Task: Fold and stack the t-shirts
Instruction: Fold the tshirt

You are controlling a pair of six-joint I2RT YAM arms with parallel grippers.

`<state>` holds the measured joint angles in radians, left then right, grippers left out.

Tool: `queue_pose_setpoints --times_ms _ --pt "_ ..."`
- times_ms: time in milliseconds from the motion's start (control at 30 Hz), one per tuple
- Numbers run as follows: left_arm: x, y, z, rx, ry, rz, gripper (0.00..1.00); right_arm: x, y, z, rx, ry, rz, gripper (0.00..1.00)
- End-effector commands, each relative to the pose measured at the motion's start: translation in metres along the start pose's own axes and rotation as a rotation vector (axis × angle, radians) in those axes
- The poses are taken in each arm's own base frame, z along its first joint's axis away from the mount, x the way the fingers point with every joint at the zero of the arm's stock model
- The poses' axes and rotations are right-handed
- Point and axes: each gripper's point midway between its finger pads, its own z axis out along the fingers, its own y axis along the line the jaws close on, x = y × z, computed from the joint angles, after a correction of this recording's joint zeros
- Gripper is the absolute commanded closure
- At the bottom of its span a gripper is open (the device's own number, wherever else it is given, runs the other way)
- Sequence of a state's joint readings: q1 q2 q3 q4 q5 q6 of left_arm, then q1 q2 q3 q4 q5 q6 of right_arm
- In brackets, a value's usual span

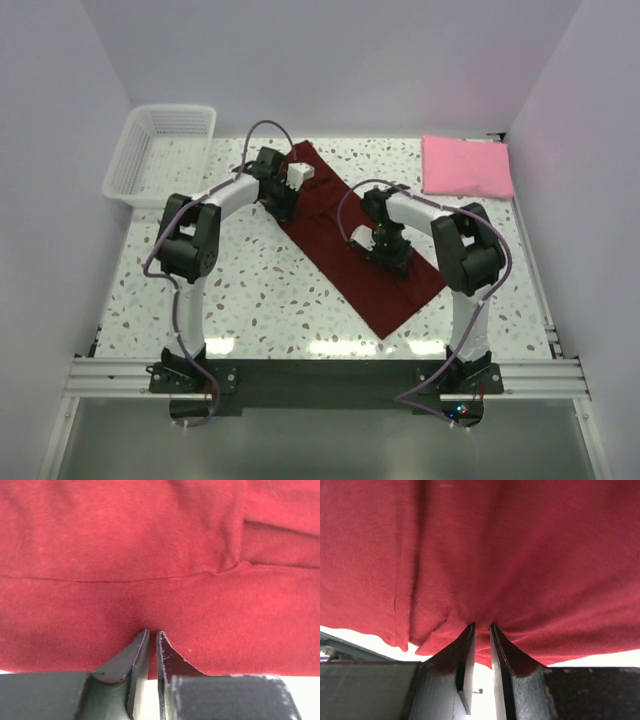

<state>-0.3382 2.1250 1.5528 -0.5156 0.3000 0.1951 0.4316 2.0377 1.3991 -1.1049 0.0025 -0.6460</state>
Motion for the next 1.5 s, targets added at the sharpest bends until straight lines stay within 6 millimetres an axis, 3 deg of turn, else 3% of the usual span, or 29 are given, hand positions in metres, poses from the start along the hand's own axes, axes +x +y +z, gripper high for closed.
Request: queue_pose_setpoints --times_ms 0,67,100,133,233,267,300,367,400,500,567,600,667,800,833,967,1133,1300,1467 --pt "0.019 0.027 0.021 -0.06 0.081 0.008 0.85 -0.006 0.035 0.019 -0.052 0.025 -0.062 0.78" --pt "0.008 0.043 0.024 -0.076 0.071 0.024 0.86 -0.019 0.071 0.022 -0.147 0.004 -0.098 0.76" --pt "0.016 0.047 0.033 -0.07 0.107 0.021 0.86 -0.022 0.085 0.023 -0.178 0.004 -0.104 0.76" --pt "-0.007 0.055 0.031 -0.089 0.069 0.043 0.86 -0.031 0.105 0.025 -0.208 0.001 -0.125 0.75" --pt "-0.041 0.054 0.033 -0.053 0.016 0.083 0.86 -0.062 0.158 0.02 -0.354 -0.036 -0.165 0.71" --pt "-0.05 0.053 0.031 -0.044 -0.006 0.087 0.85 -0.081 0.174 0.008 -0.421 -0.088 -0.174 0.69" --pt "-0.068 0.049 0.025 -0.022 -0.058 0.099 0.84 -0.09 0.182 0.002 -0.45 -0.108 -0.169 0.68" --pt "-0.083 0.047 0.015 -0.021 -0.108 0.101 0.83 -0.107 0.19 -0.017 -0.494 -0.162 -0.167 0.64" --pt "-0.095 0.045 0.001 -0.022 -0.157 0.115 0.81 -0.117 0.189 -0.035 -0.498 -0.207 -0.176 0.63" --pt "-0.11 0.039 -0.03 -0.017 -0.245 0.12 0.77 -0.125 0.172 -0.068 -0.472 -0.301 -0.166 0.62" --pt "-0.123 0.031 -0.056 -0.013 -0.311 0.139 0.72 -0.127 0.145 -0.086 -0.452 -0.364 -0.113 0.62" --pt "-0.114 0.029 -0.056 -0.006 -0.302 0.128 0.71 -0.127 0.134 -0.093 -0.442 -0.389 -0.089 0.61" --pt "-0.118 0.024 -0.072 -0.003 -0.342 0.122 0.68 -0.131 0.093 -0.106 -0.378 -0.463 -0.016 0.61" --pt "-0.098 0.003 -0.068 0.097 -0.332 0.06 0.63 -0.145 0.023 -0.115 -0.213 -0.556 0.149 0.62" --pt "-0.095 0.0 -0.067 0.11 -0.333 0.045 0.63 -0.144 0.002 -0.111 -0.152 -0.552 0.195 0.63" --pt "-0.075 -0.007 -0.049 0.154 -0.3 -0.061 0.65 -0.166 -0.046 -0.108 -0.037 -0.632 0.314 0.65" --pt "-0.045 -0.01 -0.026 0.194 -0.23 -0.157 0.68 -0.18 -0.069 -0.087 0.017 -0.626 0.383 0.66" --pt "-0.027 0.006 -0.008 0.166 -0.208 -0.23 0.69 -0.181 -0.101 -0.053 0.102 -0.589 0.448 0.68" --pt "-0.017 0.028 0.01 0.16 -0.193 -0.305 0.71 -0.177 -0.127 -0.037 0.145 -0.581 0.516 0.69"
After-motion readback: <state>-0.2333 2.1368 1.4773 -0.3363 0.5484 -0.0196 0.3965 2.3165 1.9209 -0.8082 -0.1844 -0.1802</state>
